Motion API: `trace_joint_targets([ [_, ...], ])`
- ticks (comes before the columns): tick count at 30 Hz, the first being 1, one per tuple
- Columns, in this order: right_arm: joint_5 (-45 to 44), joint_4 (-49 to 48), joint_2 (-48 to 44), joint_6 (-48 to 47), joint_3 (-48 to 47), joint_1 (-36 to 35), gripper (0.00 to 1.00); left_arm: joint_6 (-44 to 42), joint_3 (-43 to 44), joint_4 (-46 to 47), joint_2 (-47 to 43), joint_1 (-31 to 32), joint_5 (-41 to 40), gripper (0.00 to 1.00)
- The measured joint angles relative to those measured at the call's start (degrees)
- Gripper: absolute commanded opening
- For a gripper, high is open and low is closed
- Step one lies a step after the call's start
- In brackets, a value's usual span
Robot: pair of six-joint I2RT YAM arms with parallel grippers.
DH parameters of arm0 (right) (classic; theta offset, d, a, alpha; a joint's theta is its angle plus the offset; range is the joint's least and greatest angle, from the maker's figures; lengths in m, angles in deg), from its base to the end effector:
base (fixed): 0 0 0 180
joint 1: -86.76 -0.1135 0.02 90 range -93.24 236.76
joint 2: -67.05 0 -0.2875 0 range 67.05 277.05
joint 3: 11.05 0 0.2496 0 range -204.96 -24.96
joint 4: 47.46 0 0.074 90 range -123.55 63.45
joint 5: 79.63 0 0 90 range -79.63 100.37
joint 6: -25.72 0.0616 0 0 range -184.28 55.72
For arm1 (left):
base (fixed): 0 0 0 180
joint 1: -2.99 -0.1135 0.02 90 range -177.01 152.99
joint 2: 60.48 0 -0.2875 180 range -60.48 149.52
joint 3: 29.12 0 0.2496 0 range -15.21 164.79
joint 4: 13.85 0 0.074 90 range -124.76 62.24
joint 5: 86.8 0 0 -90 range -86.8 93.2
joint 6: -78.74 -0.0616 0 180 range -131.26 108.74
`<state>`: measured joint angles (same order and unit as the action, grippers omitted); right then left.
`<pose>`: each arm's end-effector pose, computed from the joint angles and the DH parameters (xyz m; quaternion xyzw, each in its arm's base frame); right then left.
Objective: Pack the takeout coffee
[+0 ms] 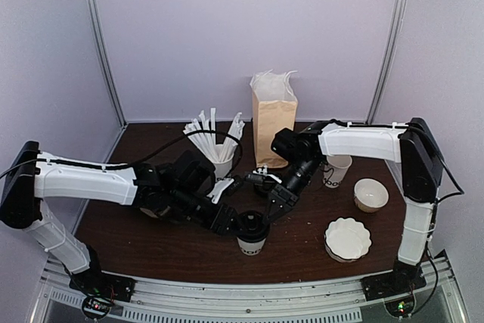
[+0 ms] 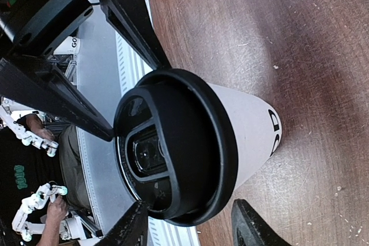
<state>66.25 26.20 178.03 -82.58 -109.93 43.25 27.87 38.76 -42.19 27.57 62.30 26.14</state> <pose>0.2369 0.2952 0.2214 0.4683 -0.7486 -0.4641 0.0703 0.1484 -0.2970 0.2168 0.2299 0.8900 -0.3843 0.0859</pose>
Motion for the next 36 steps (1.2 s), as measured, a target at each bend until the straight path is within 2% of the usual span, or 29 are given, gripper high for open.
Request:
trace_joint_targets([
  [7, 0.7, 0.1, 0.6, 2.1, 0.2, 0.2, 0.49, 0.5, 0.7, -2.6, 1.0, -0.3, 0.3, 0.49],
  [14, 3.1, 1.1, 2.0, 2.3, -0.2, 0.8, 0.49, 1.6, -1.4, 0.8, 1.6, -1.8, 4.5, 0.48],
  [23, 2.3, 2.0, 2.1, 1.6, -1.0, 0.7, 0.55, 1.2, -0.3, -0.4, 1.7, -2.0, 4.6, 0.49],
  [29, 1.4, 2.6, 1.3, -2.0, -1.6, 0.5, 0.64, -2.1, 2.3, -3.4, 0.2, -0.8, -0.6, 0.54],
  [36, -0.6, 2.7, -3.1, -4.1, -1.3, 0.2, 0.69, -7.9, 5.9, -9.2, -0.3, -0.8, -10.4, 0.57],
])
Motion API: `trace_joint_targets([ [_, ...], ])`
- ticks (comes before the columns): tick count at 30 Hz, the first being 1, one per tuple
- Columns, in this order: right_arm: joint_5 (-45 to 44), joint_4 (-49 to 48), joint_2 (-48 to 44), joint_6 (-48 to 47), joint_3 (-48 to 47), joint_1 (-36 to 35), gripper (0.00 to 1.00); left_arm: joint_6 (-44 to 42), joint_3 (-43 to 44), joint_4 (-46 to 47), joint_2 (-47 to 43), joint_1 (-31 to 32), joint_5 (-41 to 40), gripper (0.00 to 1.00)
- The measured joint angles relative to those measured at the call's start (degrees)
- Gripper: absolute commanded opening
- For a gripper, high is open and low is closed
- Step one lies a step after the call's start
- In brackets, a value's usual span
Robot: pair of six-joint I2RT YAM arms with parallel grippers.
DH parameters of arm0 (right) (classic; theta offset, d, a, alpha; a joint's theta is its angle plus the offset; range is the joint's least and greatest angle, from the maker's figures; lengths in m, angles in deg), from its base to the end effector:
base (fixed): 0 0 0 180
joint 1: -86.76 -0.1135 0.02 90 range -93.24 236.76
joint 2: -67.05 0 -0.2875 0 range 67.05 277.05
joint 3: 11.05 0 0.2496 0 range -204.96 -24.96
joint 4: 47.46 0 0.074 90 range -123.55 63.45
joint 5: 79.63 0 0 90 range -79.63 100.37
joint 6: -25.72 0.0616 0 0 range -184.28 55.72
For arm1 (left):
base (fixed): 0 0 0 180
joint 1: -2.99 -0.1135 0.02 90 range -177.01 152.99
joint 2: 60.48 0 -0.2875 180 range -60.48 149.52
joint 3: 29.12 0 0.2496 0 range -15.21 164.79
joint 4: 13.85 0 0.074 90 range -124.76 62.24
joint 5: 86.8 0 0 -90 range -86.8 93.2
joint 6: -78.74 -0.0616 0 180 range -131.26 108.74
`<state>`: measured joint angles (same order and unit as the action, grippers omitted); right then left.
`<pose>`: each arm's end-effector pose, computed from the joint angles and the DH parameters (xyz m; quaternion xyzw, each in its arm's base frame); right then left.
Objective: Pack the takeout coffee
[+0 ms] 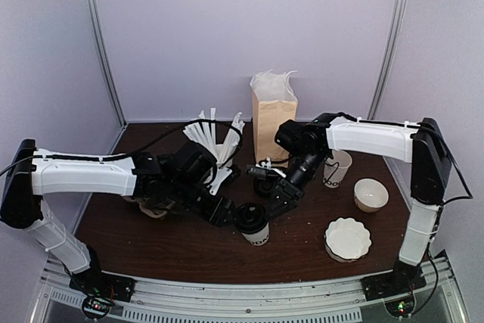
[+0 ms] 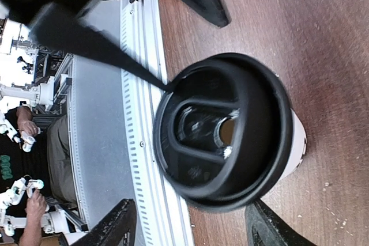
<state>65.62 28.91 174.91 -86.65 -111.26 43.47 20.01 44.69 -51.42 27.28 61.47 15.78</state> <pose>0.2324 0.2884 0.2454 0.5000 -0.7304 -0.4637 0.0386 0.1634 -0.2921 0.2356 0.2558 0.9036 -0.3044 0.1591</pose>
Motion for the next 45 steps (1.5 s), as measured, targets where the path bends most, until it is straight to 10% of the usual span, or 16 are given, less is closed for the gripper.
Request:
trace_joint_targets([
  [26, -8.3, -2.1, -4.5, 0.4, 3.0, 5.3, 0.62, -4.0, 3.7, -0.4, 1.9, 1.1, -2.1, 0.65],
  [32, -13.5, -3.9, -16.0, -4.9, 8.9, 4.4, 0.34, -6.3, 12.3, -2.6, 4.9, 1.0, -3.7, 0.66],
  [45, -35.7, -11.8, -22.9, -18.6, 14.9, -18.2, 0.20, -4.1, 13.9, 2.0, 13.8, -1.8, -1.0, 0.56],
])
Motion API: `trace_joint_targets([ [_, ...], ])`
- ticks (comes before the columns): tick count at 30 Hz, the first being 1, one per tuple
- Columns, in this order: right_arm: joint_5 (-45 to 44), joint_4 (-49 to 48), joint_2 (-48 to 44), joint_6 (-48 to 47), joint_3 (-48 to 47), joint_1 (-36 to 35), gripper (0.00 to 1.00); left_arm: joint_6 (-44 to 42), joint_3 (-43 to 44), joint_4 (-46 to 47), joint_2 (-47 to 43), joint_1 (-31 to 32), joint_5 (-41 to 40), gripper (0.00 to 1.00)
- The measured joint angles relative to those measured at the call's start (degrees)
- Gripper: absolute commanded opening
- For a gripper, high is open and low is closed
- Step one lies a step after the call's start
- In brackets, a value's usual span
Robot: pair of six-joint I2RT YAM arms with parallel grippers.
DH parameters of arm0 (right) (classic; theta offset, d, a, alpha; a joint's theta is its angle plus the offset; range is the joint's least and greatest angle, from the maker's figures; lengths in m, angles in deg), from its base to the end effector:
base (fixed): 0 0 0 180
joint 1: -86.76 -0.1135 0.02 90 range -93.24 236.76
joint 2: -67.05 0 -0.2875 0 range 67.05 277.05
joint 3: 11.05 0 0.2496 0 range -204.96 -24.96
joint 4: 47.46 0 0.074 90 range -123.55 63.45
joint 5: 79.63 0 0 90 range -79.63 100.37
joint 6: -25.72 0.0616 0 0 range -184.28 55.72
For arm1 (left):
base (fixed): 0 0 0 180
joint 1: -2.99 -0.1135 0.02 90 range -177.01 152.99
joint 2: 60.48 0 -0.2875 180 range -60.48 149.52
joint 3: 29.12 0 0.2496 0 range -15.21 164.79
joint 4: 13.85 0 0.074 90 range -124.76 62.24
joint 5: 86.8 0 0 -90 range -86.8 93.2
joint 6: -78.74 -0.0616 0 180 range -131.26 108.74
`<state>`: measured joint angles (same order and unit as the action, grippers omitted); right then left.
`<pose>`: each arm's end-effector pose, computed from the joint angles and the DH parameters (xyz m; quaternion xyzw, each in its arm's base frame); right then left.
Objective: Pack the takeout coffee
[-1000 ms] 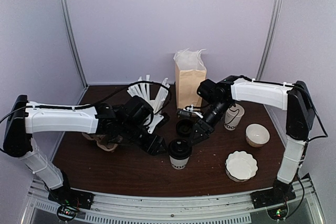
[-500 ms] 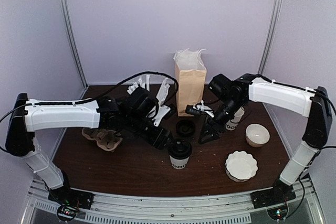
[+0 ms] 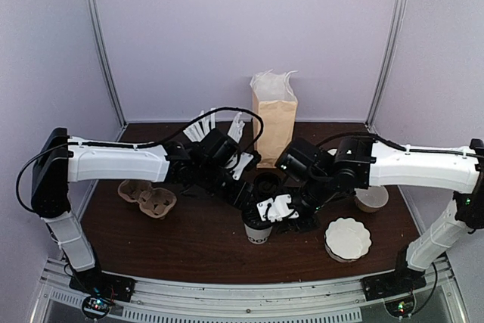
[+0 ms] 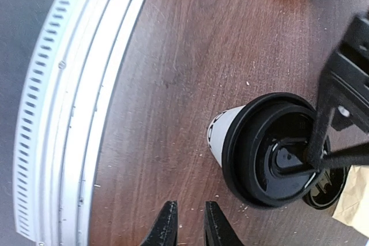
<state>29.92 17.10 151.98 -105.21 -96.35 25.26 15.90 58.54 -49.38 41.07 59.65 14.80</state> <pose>0.1258 0.2750 0.2826 -0.7725 0.5722 0.2021 0.1870 0.2135 -0.3470 0.2332 0.2715 0.8935 -0.3010 0.1934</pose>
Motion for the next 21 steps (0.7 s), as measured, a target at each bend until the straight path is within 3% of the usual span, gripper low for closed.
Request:
trace_joint_targets([
  [10, -12.4, -4.3, 5.6, -2.0, 0.0, -5.5, 0.22, 1.7, -3.1, 3.8, -1.1, 0.0, 2.2, 0.55],
  [21, -17.9, -5.8, 6.7, -2.4, 0.0, -6.8, 0.25, 2.0, -3.8, 4.9, -1.3, -0.2, 2.4, 0.55],
])
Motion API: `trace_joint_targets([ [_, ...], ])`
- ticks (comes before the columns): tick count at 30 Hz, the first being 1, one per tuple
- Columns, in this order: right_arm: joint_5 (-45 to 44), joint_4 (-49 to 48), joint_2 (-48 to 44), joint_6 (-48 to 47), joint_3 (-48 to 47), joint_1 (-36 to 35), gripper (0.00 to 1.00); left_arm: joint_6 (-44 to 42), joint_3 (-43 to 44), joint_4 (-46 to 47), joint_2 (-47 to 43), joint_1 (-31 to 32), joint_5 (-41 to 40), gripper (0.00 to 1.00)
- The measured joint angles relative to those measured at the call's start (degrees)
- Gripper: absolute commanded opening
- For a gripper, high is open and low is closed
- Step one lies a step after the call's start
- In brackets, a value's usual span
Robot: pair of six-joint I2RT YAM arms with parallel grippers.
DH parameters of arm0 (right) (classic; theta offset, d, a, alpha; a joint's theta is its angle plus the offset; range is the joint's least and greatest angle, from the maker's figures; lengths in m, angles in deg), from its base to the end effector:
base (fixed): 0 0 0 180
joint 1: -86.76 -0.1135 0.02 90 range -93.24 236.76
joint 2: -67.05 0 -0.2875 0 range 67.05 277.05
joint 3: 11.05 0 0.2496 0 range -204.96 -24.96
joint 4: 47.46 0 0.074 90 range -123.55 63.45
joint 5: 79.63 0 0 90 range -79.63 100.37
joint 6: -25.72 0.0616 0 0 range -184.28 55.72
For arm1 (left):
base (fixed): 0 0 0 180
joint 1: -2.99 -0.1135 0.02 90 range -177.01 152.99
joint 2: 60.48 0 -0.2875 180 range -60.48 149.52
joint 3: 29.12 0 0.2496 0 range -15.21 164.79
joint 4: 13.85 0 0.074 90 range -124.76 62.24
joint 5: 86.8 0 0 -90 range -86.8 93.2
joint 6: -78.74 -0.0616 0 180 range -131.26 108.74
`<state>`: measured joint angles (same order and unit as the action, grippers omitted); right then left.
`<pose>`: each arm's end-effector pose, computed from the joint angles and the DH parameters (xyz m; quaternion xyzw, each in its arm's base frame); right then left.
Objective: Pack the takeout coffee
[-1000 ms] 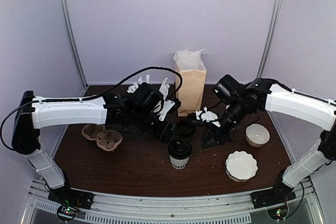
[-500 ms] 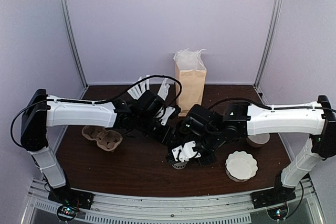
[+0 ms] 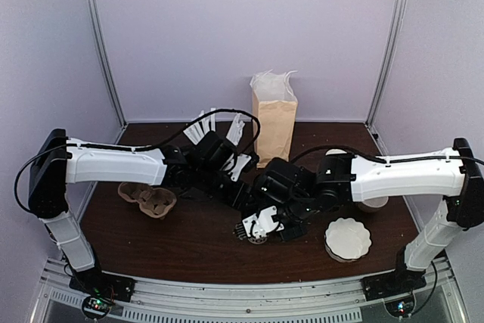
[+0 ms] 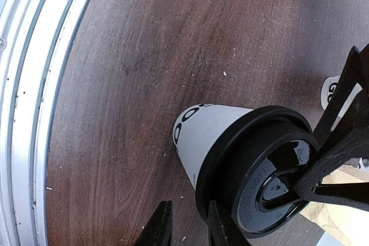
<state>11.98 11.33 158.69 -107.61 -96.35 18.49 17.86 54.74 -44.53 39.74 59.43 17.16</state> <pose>0.1218 0.3103 0.2503 -0.8093 0.5463 0.0599 0.2073 0.2097 -0.3429 0.2282 0.2614 0.8870 -0.3299 0.1900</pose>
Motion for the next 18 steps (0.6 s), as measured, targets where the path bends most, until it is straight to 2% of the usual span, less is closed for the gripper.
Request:
trace_joint_targets([
  [11, -3.0, -6.0, -0.1, -1.2, 3.9, -1.1, 0.09, 0.7, -0.5, 0.8, 0.0, 0.0, 0.5, 0.51],
  [16, -3.4, -7.3, -0.6, -1.3, 4.7, -1.2, 0.11, 0.8, -0.6, 0.9, 0.0, -0.1, 0.9, 0.55],
  [18, -3.3, -7.4, -1.4, -1.3, 4.8, -1.2, 0.17, 0.6, -0.6, 0.9, -0.1, -0.2, 0.9, 0.58],
])
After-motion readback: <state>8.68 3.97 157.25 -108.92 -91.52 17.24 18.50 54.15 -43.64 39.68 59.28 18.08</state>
